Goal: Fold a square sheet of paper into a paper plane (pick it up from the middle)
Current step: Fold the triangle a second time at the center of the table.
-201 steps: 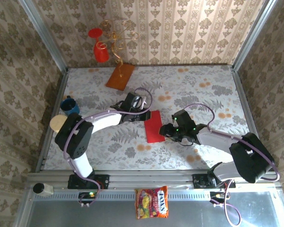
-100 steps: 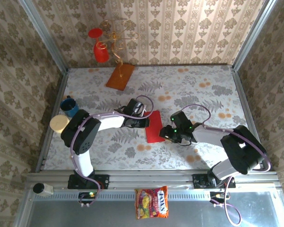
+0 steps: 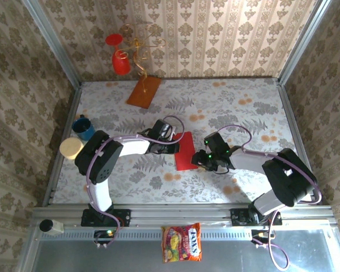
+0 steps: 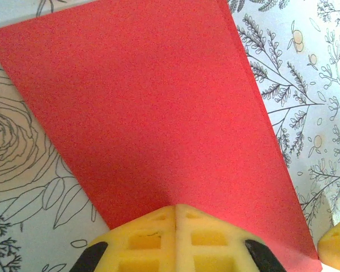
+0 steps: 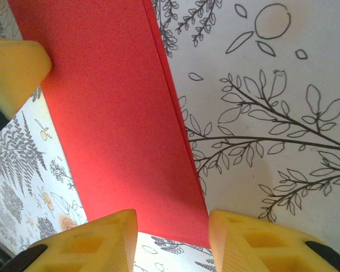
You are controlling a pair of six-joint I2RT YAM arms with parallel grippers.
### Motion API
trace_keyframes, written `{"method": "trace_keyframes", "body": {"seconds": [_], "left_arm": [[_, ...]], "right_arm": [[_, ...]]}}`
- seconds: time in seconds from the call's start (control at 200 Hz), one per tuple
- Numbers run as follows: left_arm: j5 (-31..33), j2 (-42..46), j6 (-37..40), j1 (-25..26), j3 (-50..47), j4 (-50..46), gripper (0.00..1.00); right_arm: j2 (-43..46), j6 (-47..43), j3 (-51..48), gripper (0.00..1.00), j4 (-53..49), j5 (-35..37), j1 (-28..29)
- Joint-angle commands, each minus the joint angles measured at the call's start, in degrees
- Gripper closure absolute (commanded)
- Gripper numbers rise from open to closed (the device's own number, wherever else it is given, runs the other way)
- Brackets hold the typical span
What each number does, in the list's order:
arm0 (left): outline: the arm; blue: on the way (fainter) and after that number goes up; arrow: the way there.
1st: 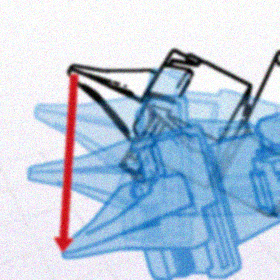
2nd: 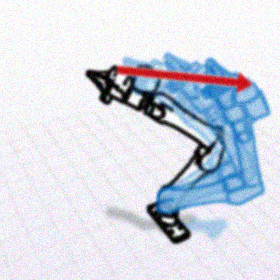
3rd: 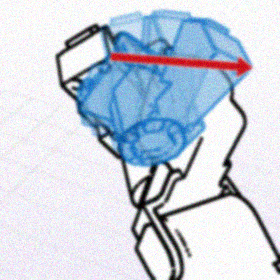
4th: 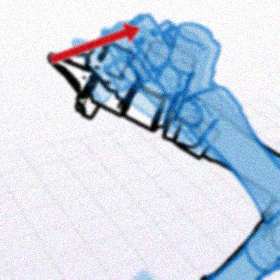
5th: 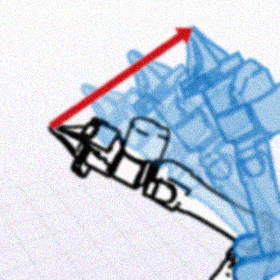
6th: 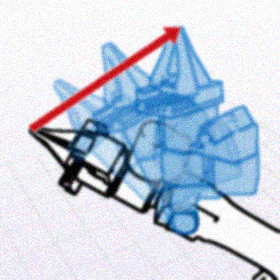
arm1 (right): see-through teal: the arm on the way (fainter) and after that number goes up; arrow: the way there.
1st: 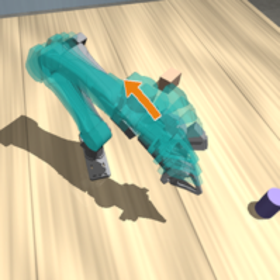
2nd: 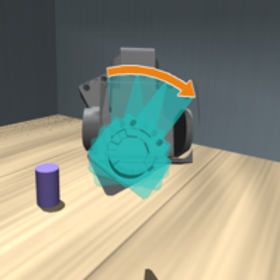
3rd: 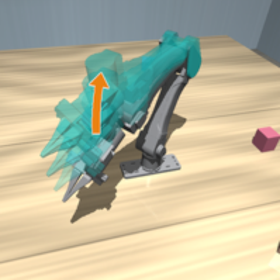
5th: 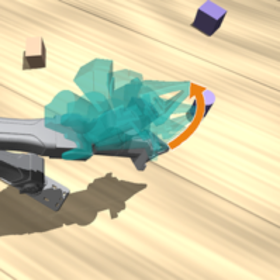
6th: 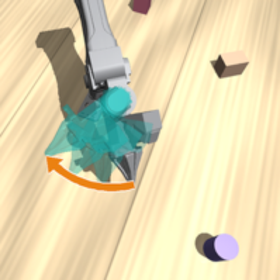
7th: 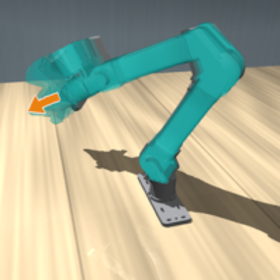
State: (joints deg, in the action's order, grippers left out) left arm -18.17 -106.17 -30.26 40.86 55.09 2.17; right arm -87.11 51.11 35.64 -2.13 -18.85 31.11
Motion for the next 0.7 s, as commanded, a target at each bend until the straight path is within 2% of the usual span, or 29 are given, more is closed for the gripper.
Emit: {"method": "trace_keyframes", "body": {"seconds": [0.0,0.43,0.695], "left_arm": [[0.7,-2.2,-0.4,0.3,-1.7,-1.0,1.0],[0.6,-2.8,-0.4,0.3,-1.7,-0.7,1.0],[0.6,-2.8,-0.3,0.3,-1.7,-0.7,1.0]], "right_arm": [[-2.6,0.1,1.3,0.62,2.3,-0.9,0.5],[-1.1,0.3,2.8,0.72,1.5,-1.4,0.5],[0.1,0.2,2.9,0.69,0.9,-1.3,0.5]]}}
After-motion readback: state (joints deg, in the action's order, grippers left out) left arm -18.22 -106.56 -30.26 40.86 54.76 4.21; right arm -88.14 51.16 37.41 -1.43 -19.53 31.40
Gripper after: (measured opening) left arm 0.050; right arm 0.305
